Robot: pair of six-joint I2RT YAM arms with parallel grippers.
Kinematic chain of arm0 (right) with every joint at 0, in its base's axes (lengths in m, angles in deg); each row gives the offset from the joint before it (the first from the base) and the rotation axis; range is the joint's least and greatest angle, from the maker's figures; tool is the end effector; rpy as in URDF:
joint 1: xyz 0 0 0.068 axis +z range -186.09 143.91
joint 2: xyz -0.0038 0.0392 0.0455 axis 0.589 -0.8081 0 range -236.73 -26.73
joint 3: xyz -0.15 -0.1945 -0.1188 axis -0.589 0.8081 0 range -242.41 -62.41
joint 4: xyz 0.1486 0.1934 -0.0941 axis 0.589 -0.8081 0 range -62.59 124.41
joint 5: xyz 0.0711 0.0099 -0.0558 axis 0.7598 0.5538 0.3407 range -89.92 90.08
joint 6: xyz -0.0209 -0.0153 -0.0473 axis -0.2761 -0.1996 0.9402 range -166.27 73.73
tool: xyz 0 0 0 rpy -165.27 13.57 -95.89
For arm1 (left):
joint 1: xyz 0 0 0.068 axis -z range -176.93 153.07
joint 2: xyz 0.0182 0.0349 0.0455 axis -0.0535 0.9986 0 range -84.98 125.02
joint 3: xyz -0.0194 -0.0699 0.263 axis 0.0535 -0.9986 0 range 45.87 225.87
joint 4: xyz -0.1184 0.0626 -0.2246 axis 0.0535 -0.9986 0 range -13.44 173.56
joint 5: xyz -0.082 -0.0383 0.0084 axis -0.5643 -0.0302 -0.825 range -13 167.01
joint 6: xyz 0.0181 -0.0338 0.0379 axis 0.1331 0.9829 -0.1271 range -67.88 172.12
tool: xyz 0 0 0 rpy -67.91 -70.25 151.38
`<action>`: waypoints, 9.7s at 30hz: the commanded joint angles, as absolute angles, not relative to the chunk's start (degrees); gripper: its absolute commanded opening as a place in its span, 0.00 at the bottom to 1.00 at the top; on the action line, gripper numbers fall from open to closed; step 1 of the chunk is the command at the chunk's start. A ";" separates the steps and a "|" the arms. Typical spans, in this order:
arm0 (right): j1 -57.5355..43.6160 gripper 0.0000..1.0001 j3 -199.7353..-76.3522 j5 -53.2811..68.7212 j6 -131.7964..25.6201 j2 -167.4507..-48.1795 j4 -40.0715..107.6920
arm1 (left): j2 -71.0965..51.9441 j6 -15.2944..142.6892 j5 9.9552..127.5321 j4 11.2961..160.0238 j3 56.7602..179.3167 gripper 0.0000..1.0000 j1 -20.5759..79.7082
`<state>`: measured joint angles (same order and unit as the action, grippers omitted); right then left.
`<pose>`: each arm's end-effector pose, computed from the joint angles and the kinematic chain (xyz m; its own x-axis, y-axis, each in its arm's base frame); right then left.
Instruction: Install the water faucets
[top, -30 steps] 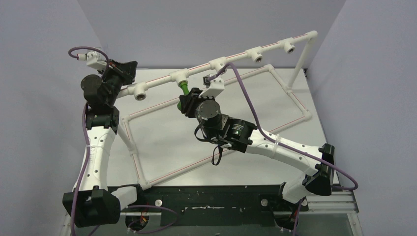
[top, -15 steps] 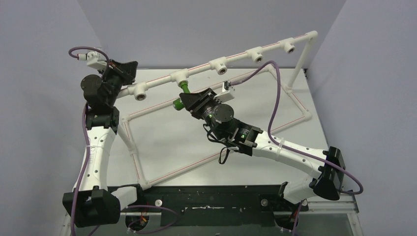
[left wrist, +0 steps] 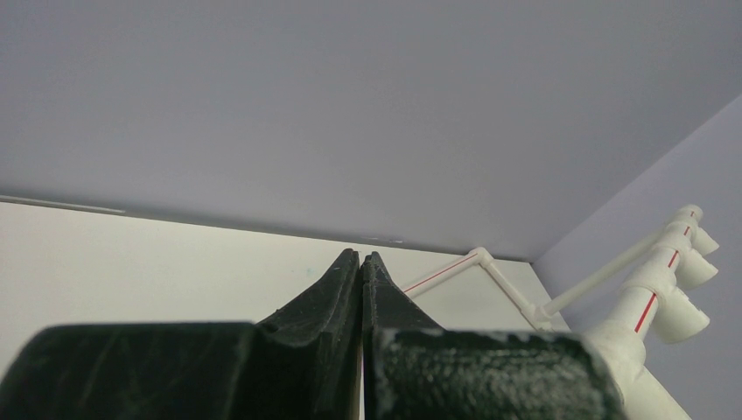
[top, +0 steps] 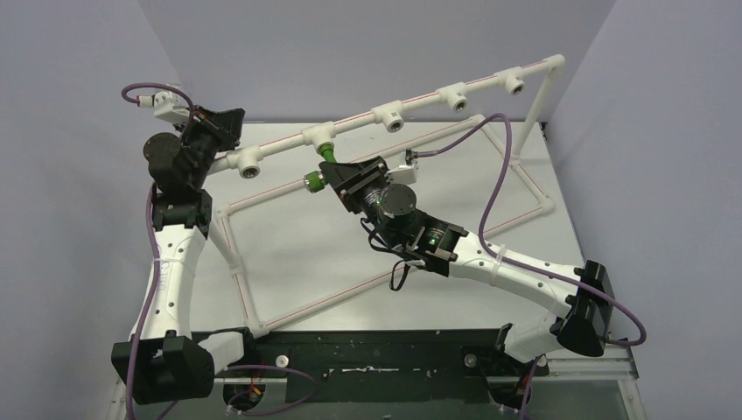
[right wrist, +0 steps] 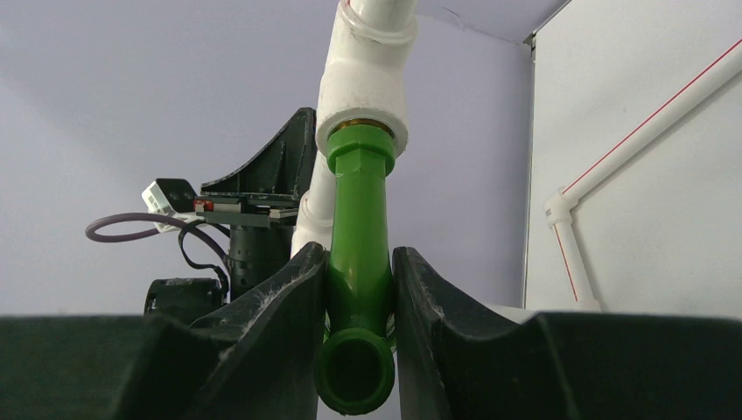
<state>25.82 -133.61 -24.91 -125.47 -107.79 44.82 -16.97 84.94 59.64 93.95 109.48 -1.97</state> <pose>0.1720 0.2901 0.3926 -0.5892 0.7869 -0.1834 -0.1170 0.1415 0.9830 0.2773 0.0139 0.4106 -0.0275 -0.5217 -0.8527 0.2343 0.8259 -0.5129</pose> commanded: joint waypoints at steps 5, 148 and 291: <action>25.91 0.15 -134.04 -24.18 -127.97 -104.06 55.18 | -9.31 85.35 59.60 75.56 101.14 0.00 -3.00; 31.16 0.00 -124.99 -47.78 -69.77 -109.94 86.45 | -9.57 86.54 57.67 76.22 100.91 0.00 -3.26; 32.95 0.00 -125.26 -23.91 12.48 -110.86 83.44 | -9.37 87.15 56.97 76.69 100.67 0.00 -4.49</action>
